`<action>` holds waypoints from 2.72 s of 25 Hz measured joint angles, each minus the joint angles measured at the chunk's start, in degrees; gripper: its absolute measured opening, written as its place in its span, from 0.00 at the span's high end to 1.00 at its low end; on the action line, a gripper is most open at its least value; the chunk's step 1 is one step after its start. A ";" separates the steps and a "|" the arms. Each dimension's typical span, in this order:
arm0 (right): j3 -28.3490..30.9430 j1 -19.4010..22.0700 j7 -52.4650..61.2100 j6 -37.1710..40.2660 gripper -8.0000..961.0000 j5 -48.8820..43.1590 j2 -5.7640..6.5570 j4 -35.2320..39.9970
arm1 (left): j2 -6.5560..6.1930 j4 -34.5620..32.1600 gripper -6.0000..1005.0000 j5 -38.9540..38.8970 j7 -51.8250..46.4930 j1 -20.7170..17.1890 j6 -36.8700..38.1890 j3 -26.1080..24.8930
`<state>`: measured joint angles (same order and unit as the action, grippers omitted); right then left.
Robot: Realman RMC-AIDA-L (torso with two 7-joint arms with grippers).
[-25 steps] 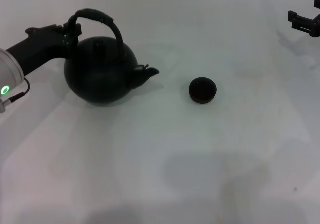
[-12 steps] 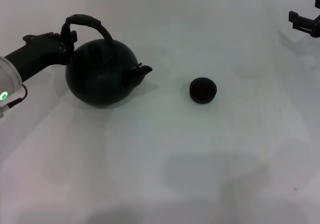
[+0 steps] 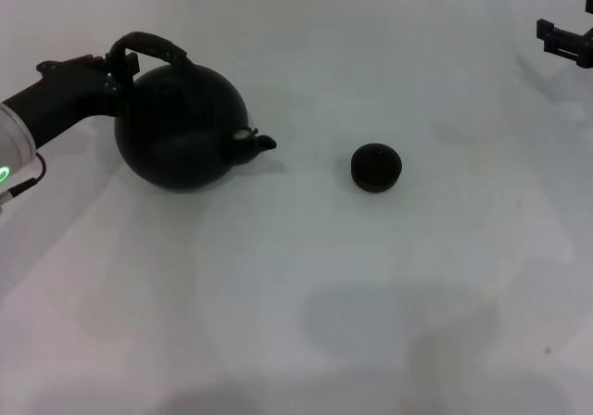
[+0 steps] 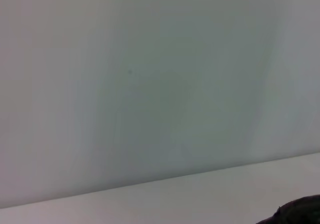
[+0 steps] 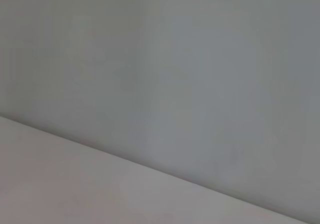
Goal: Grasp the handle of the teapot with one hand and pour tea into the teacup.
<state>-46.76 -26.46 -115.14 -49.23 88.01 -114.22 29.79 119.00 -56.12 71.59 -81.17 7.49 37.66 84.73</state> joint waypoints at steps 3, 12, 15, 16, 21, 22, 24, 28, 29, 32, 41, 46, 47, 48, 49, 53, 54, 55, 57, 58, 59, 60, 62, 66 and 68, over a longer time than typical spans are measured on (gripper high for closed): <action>0.00 0.01 0.00 0.28 0.12 -0.02 0.04 0.00 | 0.00 -0.15 0.87 0.23 0.58 0.00 0.03 0.02; 0.00 -0.01 -0.07 0.46 0.12 -0.04 0.24 0.00 | 0.00 0.48 0.79 -0.19 0.49 0.82 -0.14 -0.01; 0.00 -0.06 -0.32 0.78 0.12 -0.04 0.25 0.00 | 0.01 0.87 0.73 -0.38 0.48 1.21 -0.19 -0.01; 0.00 -0.05 -0.43 0.90 0.12 -0.04 0.25 0.00 | 0.04 0.90 0.70 -0.60 0.55 1.26 -0.10 -0.01; 0.00 -0.09 -0.59 1.09 0.12 -0.04 0.24 0.00 | 0.07 0.92 0.52 -3.84 2.18 0.78 0.28 -0.16; 0.00 -0.06 -0.60 1.11 0.12 -0.03 0.27 0.00 | 0.07 0.92 0.48 -3.90 2.31 0.74 0.32 -0.15; 0.00 0.10 -0.60 1.15 0.12 -0.03 0.44 0.00 | 0.09 0.87 0.40 -5.07 5.01 0.15 1.31 -0.15; 0.00 0.15 -0.61 1.17 0.12 -0.03 0.67 0.03 | 0.15 0.26 0.25 -6.99 9.08 -2.41 3.80 0.01; 0.00 0.15 -0.61 1.15 0.12 -0.03 0.73 0.15 | 0.11 -0.03 0.23 -7.17 9.47 -3.29 4.35 -0.06; 0.04 0.21 -0.61 1.10 0.12 -0.03 0.99 0.37 | -0.05 -0.47 0.19 -7.25 10.74 -5.68 6.08 -0.76; 1.04 0.96 -3.60 1.19 0.12 0.55 1.34 0.65 | 0.01 9.16 0.13 -14.35 24.79 -9.55 18.78 -14.38; 6.29 2.16 -6.17 -0.44 0.12 2.48 -0.42 1.09 | -0.29 25.39 0.13 -18.39 36.23 -4.57 28.58 -31.78; 7.16 2.37 -6.79 -1.45 0.12 3.88 -0.60 0.55 | -0.37 28.21 0.13 -18.35 37.45 -3.47 29.73 -35.81; 7.76 2.58 -7.56 -2.63 0.12 5.48 -0.64 -0.15 | -0.60 30.48 0.13 -18.30 38.27 -2.52 30.66 -39.43; 7.93 2.76 -8.47 -3.96 0.12 7.21 -0.63 -0.94 | -0.81 31.93 0.13 -18.27 38.57 -1.92 31.11 -41.98; 8.14 4.14 -13.70 -13.92 0.12 16.33 -0.59 -4.85 | -3.17 37.52 0.13 -17.90 39.12 0.58 30.98 -47.98; 8.16 4.50 -15.54 -17.14 0.12 18.88 -0.59 -6.28 | -3.79 38.67 0.13 -17.82 39.25 1.03 30.92 -48.13; 8.18 4.75 -17.61 -20.06 0.12 21.23 -0.58 -7.79 | -4.37 39.72 0.13 -17.77 39.65 1.34 30.87 -48.03; 8.19 4.99 -22.64 -25.92 0.12 26.10 -0.60 -12.02 | -4.90 40.88 0.13 -17.68 40.77 1.70 30.58 -47.93; 8.20 5.04 -25.24 -28.19 0.12 28.16 -0.59 -14.22 | -4.94 40.98 0.13 -17.67 41.33 1.78 30.39 -47.96; 8.20 5.15 -27.54 -29.72 0.12 29.69 -0.63 -16.42 | -4.95 41.05 0.13 -17.67 42.06 1.90 30.05 -48.04; 8.21 5.16 -29.27 -30.67 0.12 30.71 -0.64 -18.40 | -4.95 41.00 0.13 -17.69 42.66 2.00 29.83 -48.14; 8.15 5.16 -32.01 -31.33 0.12 31.44 -0.72 -21.49 | -4.95 40.82 0.13 -17.82 44.23 2.41 29.18 -48.21; 8.06 5.06 -36.40 -31.60 0.12 31.45 -0.82 -27.07 | -5.09 40.81 0.13 -17.75 46.62 3.65 27.42 -48.25; 8.18 5.14 -38.64 -32.36 0.12 31.50 -0.86 -29.24 | -5.12 40.81 0.13 -17.73 48.13 4.36 26.51 -48.26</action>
<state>-38.58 -21.33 -153.77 -81.59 119.51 -115.08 0.55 113.88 -15.31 53.86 -33.04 11.85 64.17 36.47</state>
